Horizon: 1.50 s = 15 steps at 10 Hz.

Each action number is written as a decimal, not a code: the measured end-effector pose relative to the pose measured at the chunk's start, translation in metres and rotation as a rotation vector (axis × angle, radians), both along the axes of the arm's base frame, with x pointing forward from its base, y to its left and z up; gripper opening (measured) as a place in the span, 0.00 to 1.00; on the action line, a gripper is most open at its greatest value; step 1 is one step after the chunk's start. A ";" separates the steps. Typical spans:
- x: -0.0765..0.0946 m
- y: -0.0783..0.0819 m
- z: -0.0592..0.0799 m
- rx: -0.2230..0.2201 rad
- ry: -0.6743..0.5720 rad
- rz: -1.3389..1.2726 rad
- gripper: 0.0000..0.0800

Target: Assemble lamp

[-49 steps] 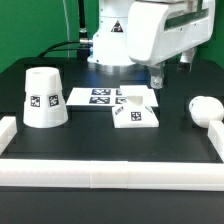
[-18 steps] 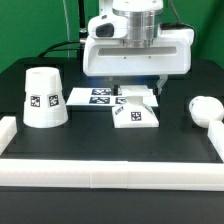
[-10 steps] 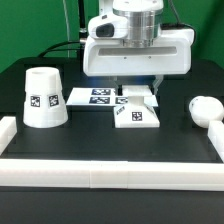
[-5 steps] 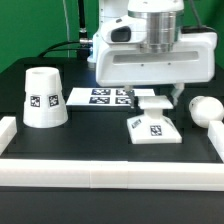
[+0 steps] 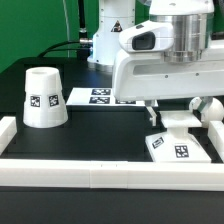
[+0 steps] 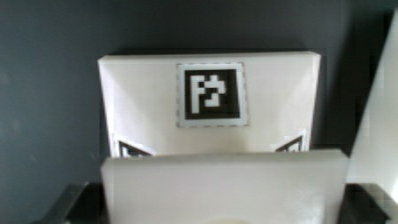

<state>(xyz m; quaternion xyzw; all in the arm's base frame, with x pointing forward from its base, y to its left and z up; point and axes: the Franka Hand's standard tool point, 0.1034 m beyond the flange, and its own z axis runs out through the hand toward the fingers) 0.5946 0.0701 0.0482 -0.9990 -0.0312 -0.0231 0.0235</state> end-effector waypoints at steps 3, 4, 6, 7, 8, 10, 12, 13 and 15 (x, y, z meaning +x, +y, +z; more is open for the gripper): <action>0.020 0.011 0.001 0.006 -0.019 -0.004 0.67; 0.023 0.014 0.001 0.007 -0.022 -0.009 0.67; 0.026 0.018 0.001 0.003 -0.007 -0.059 0.67; 0.026 0.018 0.002 0.003 -0.008 -0.059 0.67; 0.025 0.018 0.001 0.003 -0.007 -0.057 0.67; 0.025 0.018 0.001 0.003 -0.008 -0.057 0.78; 0.024 0.018 0.000 0.002 -0.008 -0.052 0.87; 0.008 0.011 0.002 -0.002 -0.003 -0.040 0.87; -0.035 0.021 0.011 0.001 0.007 -0.060 0.87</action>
Offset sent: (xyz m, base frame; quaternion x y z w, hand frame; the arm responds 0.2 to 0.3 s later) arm 0.0220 0.0104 -0.0040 -0.0013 0.0007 0.0398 0.9992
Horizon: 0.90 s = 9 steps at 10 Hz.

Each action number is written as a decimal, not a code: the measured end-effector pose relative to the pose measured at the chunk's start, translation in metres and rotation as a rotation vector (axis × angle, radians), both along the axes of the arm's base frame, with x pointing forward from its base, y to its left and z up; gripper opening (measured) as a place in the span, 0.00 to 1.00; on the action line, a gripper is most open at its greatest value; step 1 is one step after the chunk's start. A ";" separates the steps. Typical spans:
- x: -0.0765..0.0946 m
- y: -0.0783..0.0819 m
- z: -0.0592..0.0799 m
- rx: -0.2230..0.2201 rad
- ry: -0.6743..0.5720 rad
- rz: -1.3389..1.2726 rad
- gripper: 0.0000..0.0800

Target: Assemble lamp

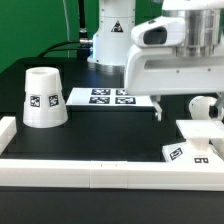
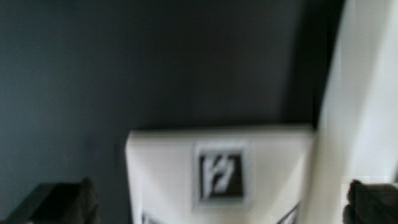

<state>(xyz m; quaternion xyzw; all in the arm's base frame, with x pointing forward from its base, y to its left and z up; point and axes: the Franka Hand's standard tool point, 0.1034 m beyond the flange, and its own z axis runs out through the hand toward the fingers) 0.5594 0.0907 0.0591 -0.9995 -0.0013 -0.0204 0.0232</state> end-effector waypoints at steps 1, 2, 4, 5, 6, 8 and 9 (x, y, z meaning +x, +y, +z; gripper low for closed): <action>-0.019 0.010 0.004 0.010 0.011 -0.018 0.87; -0.033 0.020 0.005 0.017 0.022 -0.020 0.87; -0.051 0.041 0.004 0.020 0.034 -0.006 0.87; -0.055 0.046 0.004 0.019 0.044 0.011 0.87; -0.054 0.042 0.004 0.015 0.064 0.009 0.87; -0.056 0.042 0.003 0.012 0.084 0.013 0.87; -0.059 0.042 0.003 0.003 0.151 0.016 0.87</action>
Offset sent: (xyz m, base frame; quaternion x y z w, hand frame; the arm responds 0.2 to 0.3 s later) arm -0.0466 0.0410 0.0050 0.0042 -0.0068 0.0292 0.9995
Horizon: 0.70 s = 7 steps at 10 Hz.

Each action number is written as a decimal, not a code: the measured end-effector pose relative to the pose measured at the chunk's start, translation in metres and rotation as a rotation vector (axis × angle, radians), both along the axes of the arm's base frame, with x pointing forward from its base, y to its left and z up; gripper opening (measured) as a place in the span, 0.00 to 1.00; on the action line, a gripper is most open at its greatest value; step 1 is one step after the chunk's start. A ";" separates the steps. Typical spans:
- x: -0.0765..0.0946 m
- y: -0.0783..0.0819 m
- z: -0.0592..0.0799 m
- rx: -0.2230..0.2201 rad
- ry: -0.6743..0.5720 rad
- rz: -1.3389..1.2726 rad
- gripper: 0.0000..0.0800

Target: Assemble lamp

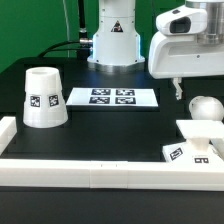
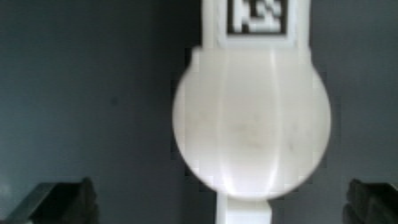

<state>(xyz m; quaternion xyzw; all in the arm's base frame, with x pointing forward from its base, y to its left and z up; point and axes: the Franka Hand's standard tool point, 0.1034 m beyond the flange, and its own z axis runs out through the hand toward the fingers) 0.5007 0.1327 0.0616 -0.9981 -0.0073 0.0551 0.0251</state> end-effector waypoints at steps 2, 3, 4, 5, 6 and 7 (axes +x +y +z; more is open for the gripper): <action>0.000 0.012 -0.004 -0.005 0.135 0.001 0.87; -0.002 0.016 -0.003 -0.008 0.183 0.010 0.87; -0.005 0.014 0.000 -0.017 0.258 0.011 0.87; -0.005 0.013 -0.001 -0.023 0.320 0.013 0.87; -0.006 0.012 -0.004 -0.027 0.370 0.016 0.87; -0.009 0.010 -0.007 -0.033 0.438 0.023 0.87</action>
Offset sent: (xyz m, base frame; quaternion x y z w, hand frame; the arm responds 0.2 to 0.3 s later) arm -0.0010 0.0090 0.0103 0.0133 -0.1874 0.0264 0.9818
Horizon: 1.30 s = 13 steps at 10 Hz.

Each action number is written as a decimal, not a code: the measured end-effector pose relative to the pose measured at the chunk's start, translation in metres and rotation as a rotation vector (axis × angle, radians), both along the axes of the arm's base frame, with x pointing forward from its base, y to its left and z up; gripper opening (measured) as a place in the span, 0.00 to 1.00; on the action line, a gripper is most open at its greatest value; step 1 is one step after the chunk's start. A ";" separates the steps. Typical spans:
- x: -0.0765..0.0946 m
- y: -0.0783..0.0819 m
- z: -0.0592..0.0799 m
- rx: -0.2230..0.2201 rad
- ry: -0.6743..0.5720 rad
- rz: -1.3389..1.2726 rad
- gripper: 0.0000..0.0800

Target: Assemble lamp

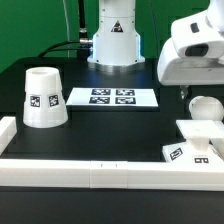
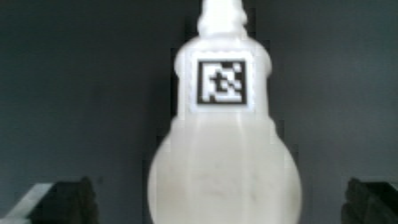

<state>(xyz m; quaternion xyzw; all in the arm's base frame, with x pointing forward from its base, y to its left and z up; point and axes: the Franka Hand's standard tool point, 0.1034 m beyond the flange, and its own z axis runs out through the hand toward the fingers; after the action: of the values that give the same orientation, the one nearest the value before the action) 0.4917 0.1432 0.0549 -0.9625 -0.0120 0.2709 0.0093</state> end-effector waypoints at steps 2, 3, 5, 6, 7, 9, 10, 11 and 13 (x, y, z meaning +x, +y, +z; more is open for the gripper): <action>-0.002 0.000 -0.005 -0.008 0.101 0.007 0.87; -0.001 0.000 -0.010 -0.009 0.138 0.009 0.87; -0.004 0.001 -0.018 -0.016 0.238 0.019 0.87; -0.007 0.001 -0.020 -0.022 0.299 0.024 0.87; -0.004 0.002 -0.028 -0.021 0.307 0.024 0.87; -0.001 0.003 -0.031 -0.018 0.284 0.022 0.87; -0.002 0.003 -0.035 -0.020 0.288 0.019 0.87; -0.005 0.002 -0.040 -0.024 0.298 0.013 0.87; -0.007 -0.004 -0.047 -0.025 0.310 -0.009 0.87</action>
Offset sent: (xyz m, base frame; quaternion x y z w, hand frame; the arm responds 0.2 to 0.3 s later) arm 0.0021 0.0098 -0.0134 0.0072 -0.1752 -0.0011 0.9845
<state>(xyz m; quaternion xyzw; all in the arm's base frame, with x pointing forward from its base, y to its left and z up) 0.4846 0.1392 0.0079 -0.9091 -0.0027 0.4165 0.0001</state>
